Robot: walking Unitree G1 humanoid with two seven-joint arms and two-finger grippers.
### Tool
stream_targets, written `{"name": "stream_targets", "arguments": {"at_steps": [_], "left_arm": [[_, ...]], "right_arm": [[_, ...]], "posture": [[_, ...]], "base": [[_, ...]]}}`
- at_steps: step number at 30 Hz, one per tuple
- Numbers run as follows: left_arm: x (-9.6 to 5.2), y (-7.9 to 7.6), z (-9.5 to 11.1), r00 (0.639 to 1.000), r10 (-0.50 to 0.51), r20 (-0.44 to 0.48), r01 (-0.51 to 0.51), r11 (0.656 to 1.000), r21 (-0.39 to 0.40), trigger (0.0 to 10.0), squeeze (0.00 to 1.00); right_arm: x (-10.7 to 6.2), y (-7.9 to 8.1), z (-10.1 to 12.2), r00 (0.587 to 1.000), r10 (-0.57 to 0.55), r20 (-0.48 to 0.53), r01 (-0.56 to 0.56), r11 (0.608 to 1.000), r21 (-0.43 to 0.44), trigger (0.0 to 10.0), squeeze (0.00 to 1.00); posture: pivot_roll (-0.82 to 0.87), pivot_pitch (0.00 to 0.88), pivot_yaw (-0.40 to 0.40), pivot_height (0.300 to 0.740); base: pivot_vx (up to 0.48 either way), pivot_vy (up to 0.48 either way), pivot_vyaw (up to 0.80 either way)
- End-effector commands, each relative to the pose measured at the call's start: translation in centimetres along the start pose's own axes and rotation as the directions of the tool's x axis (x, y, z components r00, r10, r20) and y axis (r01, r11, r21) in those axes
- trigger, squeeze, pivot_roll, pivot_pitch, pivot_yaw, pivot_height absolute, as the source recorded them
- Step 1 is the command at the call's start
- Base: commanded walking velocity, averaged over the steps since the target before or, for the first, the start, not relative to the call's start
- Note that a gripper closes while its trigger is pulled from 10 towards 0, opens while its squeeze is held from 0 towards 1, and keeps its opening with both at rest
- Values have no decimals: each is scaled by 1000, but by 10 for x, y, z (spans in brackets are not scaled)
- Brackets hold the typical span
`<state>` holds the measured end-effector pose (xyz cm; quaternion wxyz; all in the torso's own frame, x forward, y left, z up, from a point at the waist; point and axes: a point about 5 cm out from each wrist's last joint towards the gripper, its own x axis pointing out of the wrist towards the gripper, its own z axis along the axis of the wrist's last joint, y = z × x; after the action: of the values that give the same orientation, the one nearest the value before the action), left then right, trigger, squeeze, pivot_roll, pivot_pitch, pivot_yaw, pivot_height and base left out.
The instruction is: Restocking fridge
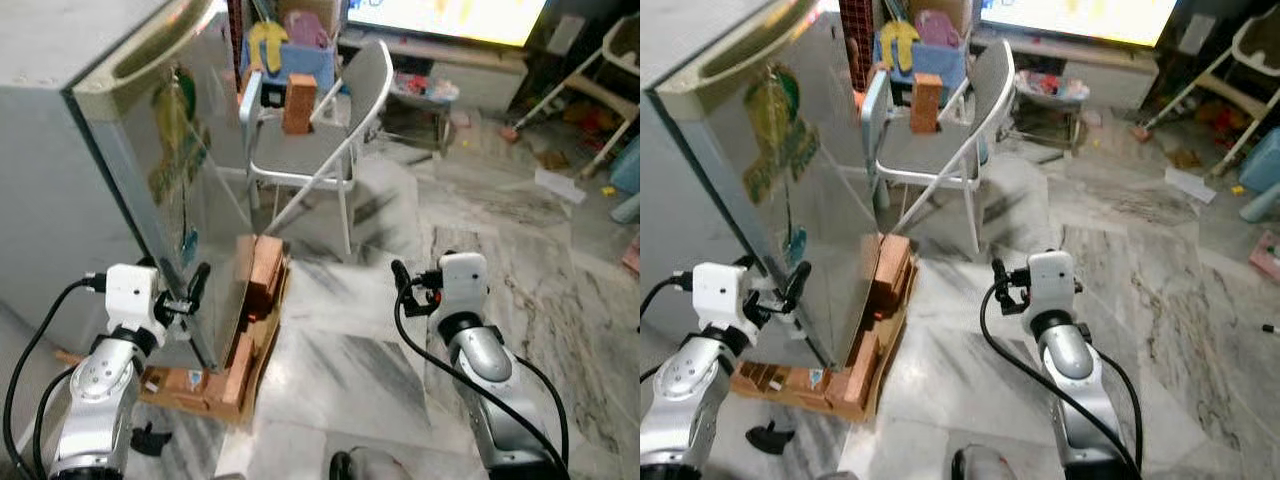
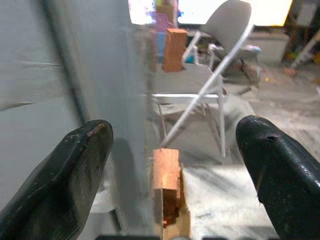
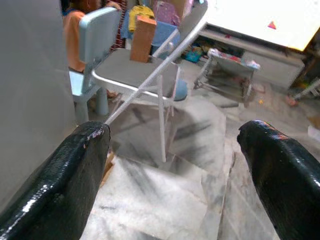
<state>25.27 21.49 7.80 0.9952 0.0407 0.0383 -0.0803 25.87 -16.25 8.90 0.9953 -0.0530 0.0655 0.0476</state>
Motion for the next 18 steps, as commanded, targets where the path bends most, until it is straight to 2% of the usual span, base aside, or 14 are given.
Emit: {"name": "stream_targets", "arguments": {"at_steps": [1, 3, 5, 10, 18], "left_arm": [[-2, 5, -4, 999, 28, -18, -28, 1000, -7, 10000, 0], [5, 9, -4, 999, 47, -21, -47, 999, -2, 10000, 0], [10, 13, -5, 997, 75, -26, -73, 996, 56, 10000, 0], [25, 19, -1, 999, 38, -18, -37, 997, 64, 10000, 0], [48, 7, 5, 1000, -15, 1, 15, 998, 55, 10000, 0]], "right_arm": [[2, 1, 6, 1000, 2, 19, -2, 1000, -4, 10000, 0], [2, 0, 7, 1000, 3, 20, -3, 1000, -5, 10000, 0], [2, 0, 7, 1000, 5, 18, -5, 1000, -5, 10000, 0], [1, -1, 10, 1000, 3, 19, -3, 1000, -6, 10000, 0], [1, -3, 11, 1000, -1, 18, 1, 1000, 2, 10000, 0]], "posture": [[95, 12, -45, 740], [98, 14, -51, 740], [97, 21, -56, 740], [74, 32, -59, 740], [59, 35, -70, 740]], "base": [[0, 0, 0], [0, 0, 0], [0, 0, 0], [0, 0, 0], [0, 0, 0]]}}
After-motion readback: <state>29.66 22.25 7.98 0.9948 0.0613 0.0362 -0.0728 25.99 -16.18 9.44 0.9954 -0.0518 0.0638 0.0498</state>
